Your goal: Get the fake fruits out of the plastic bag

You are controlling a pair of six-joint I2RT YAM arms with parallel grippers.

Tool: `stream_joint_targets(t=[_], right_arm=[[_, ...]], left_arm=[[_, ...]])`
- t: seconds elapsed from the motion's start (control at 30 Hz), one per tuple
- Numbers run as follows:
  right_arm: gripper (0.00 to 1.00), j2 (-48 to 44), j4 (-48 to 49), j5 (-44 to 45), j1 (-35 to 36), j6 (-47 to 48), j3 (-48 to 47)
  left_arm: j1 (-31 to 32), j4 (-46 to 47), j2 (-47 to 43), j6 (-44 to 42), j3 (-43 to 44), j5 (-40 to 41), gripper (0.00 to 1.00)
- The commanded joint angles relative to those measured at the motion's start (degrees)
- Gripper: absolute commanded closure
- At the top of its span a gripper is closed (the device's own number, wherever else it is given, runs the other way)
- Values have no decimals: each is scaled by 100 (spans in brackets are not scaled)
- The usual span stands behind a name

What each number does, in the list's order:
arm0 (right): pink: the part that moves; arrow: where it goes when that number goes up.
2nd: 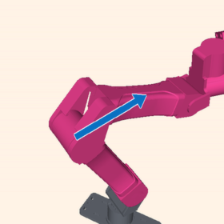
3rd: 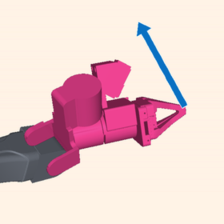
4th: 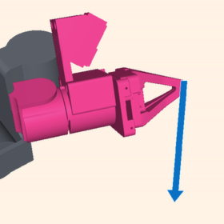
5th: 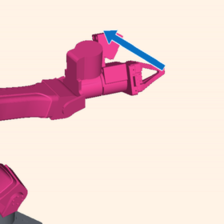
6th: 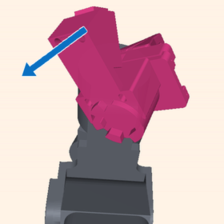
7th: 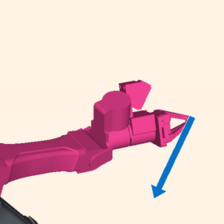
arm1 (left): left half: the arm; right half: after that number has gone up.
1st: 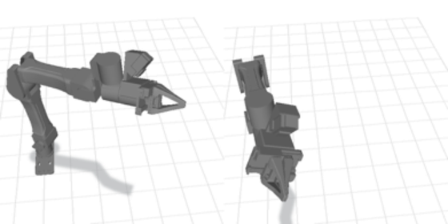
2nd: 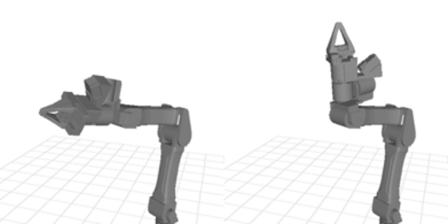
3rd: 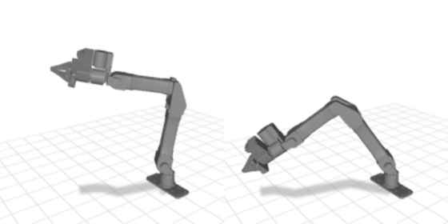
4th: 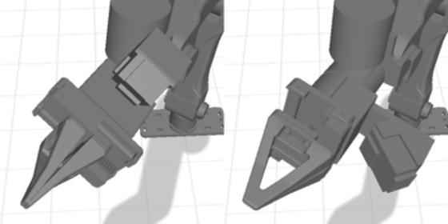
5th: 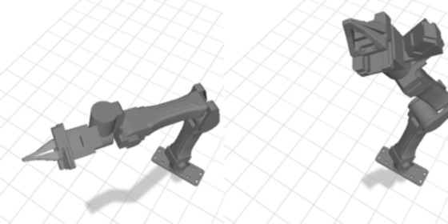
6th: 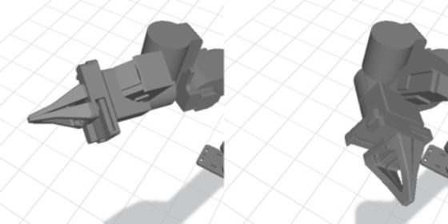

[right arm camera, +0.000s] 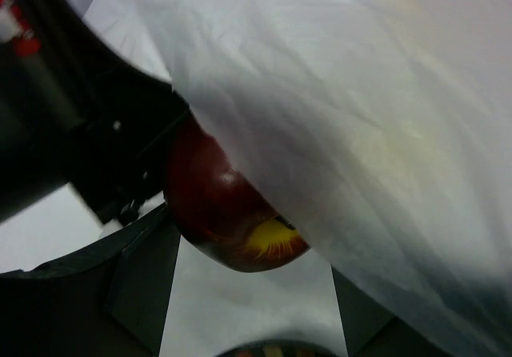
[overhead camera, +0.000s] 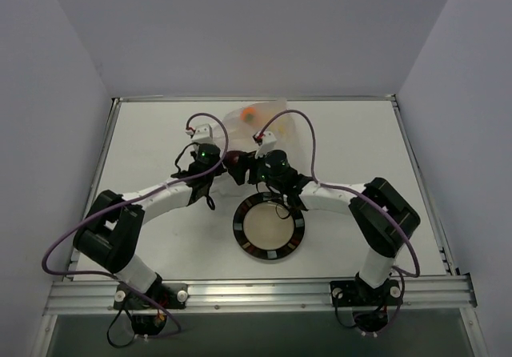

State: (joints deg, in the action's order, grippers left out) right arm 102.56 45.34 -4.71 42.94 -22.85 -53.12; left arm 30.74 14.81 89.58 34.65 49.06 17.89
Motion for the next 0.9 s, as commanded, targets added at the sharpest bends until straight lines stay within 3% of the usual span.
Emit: stream_joint_targets(t=[0.0, 0.23, 0.4, 0.67, 0.87], right_arm=[[46, -954, -262, -250, 48, 97, 328], [45, -2468, -807, 399, 417, 114, 1277], [44, -3259, -1492, 384, 663, 193, 1884], [42, -3234, -2204, -302, 927, 693, 2105], [42, -2742, -2749, -109, 979, 686, 1797]], left_arm=[[-165, 259, -116, 270, 254, -207, 98], [-279, 575, -344, 358, 34, -479, 98], [-244, 699, -467, 358, -115, -655, 98], [-235, 936, -424, 437, -90, -681, 98], [-235, 910, -406, 340, -37, -682, 98]])
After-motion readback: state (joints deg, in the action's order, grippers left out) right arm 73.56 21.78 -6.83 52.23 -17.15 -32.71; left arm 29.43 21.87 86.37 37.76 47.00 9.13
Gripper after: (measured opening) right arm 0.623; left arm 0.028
